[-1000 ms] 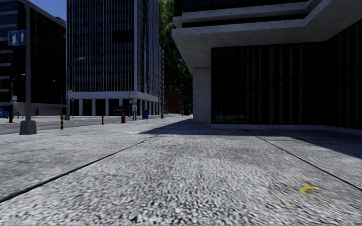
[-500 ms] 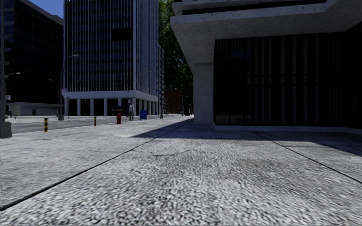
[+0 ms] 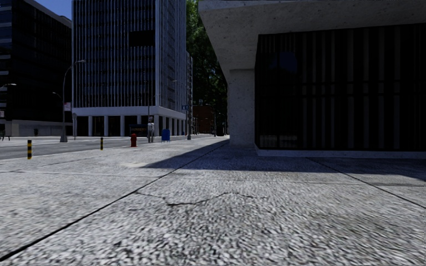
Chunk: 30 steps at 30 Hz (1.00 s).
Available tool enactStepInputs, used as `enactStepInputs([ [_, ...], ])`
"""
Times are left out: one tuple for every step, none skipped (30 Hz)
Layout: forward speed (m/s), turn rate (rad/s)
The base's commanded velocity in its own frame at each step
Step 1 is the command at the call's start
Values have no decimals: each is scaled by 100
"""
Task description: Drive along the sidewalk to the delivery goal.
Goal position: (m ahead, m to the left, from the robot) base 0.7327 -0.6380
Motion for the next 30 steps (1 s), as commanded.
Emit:
enactStepInputs([
  [200,0],
  [200,0],
  [200,0],
  [200,0],
  [200,0],
  [200,0],
  [200,0],
  [200,0],
  [200,0],
  [200,0],
  [200,0],
  [200,0],
  [200,0],
  [200,0],
  [200,0],
  [200,0],
  [200,0],
  [194,0],
  [49,0],
  [0,0],
  [0,0],
  [0,0],
  [0,0],
  [0,0],
  [0,0],
  [0,0],
  [0,0],
  [0,0],
  [0,0],
  [0,0],
])
